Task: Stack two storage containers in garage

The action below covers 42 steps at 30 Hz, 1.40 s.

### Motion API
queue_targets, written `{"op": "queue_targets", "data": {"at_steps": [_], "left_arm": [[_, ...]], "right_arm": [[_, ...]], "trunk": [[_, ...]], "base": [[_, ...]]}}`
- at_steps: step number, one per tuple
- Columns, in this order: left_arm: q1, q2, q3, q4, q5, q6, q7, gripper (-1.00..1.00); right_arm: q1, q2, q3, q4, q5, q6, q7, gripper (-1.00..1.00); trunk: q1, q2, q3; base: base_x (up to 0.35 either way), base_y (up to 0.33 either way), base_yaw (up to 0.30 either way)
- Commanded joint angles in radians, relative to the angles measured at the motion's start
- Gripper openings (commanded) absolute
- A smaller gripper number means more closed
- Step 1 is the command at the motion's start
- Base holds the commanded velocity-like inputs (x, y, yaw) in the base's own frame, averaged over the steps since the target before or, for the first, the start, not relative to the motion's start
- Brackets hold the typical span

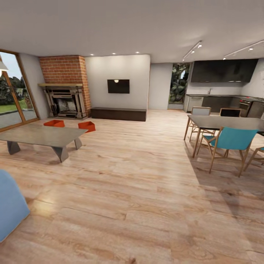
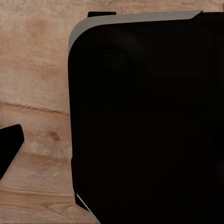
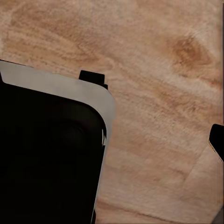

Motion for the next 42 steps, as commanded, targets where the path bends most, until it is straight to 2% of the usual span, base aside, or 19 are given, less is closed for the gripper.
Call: {"op": "queue_targets", "data": {"at_steps": [1,42], "left_arm": [[0.000,0.000,0.001,0.000,0.000,0.000,0.000,1.00],[0.000,0.000,0.001,0.000,0.000,0.000,0.000,1.00]], "right_arm": [[-0.001,0.001,0.008,0.003,-0.006,-0.005,0.000,1.00],[-0.001,0.002,0.008,0.003,-0.001,-0.005,0.000,1.00]], "trunk": [[0.001,0.000,-0.001],[0.001,0.000,-0.001]], "base": [[0.323,0.000,-0.031],[0.323,0.000,-0.002]]}}
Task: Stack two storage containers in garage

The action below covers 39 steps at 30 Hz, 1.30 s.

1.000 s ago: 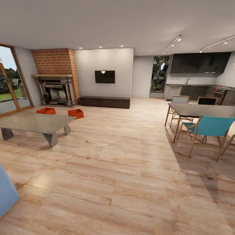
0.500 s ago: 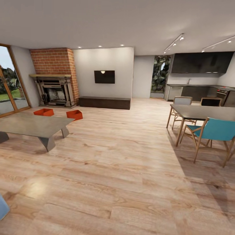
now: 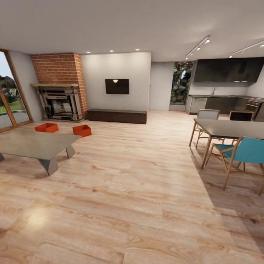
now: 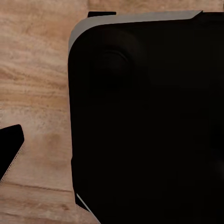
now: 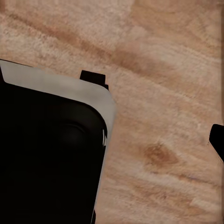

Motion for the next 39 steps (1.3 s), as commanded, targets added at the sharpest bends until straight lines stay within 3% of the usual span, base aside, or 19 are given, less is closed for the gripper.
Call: {"op": "queue_targets", "data": {"at_steps": [1,39], "left_arm": [[0.000,0.000,0.001,0.000,0.000,0.000,0.000,1.00],[0.000,0.000,0.001,0.000,0.000,0.000,0.000,1.00]], "right_arm": [[-0.001,0.001,0.008,0.003,-0.008,-0.005,0.000,1.00],[-0.001,0.000,0.008,0.003,-0.008,-0.005,0.000,1.00]], "trunk": [[0.001,0.000,-0.001],[0.001,0.000,-0.001]], "base": [[0.323,0.000,0.000],[0.323,0.000,0.000]]}}
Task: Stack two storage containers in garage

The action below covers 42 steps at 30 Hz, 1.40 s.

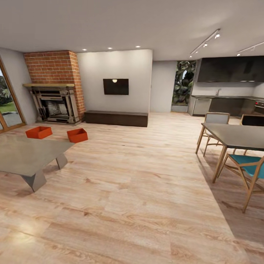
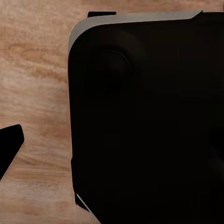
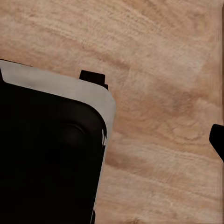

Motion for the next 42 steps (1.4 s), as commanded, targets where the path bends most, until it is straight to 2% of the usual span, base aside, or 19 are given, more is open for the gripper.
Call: {"op": "queue_targets", "data": {"at_steps": [1,42], "left_arm": [[0.000,0.000,0.001,0.000,0.000,0.000,0.000,1.00],[0.000,0.000,0.001,0.000,0.000,0.000,0.000,1.00]], "right_arm": [[-0.001,0.001,0.008,0.003,-0.008,-0.005,0.000,1.00],[-0.001,0.000,0.008,0.003,-0.009,-0.005,0.000,1.00]], "trunk": [[0.001,0.000,-0.001],[0.001,0.000,-0.001]], "base": [[0.323,0.000,0.000],[0.323,0.000,0.000]]}}
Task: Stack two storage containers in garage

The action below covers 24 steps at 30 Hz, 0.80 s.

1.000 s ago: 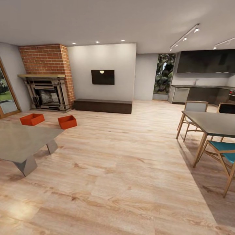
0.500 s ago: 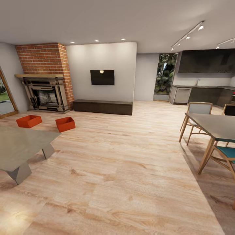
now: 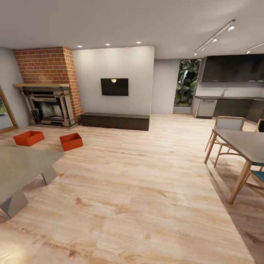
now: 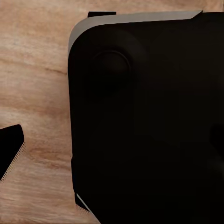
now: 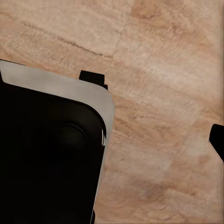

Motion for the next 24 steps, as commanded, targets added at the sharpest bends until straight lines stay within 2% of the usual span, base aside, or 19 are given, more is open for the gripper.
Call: {"op": "queue_targets", "data": {"at_steps": [1,20,24], "left_arm": [[0.000,0.000,0.001,0.000,0.000,0.000,0.000,1.00],[0.000,0.000,0.001,0.000,0.000,0.000,0.000,1.00],[0.000,0.000,0.001,0.000,0.000,0.000,0.000,1.00]], "right_arm": [[-0.001,0.001,0.008,0.003,-0.008,-0.005,0.000,1.00],[-0.001,0.003,0.008,0.003,-0.008,-0.004,0.000,1.00],[-0.001,0.003,0.008,0.003,-0.007,-0.005,0.000,1.00]], "trunk": [[0.001,0.000,-0.001],[0.001,0.000,-0.001],[0.001,0.000,-0.001]], "base": [[0.323,0.000,0.000],[0.323,0.000,0.001],[0.323,0.000,0.152]]}}
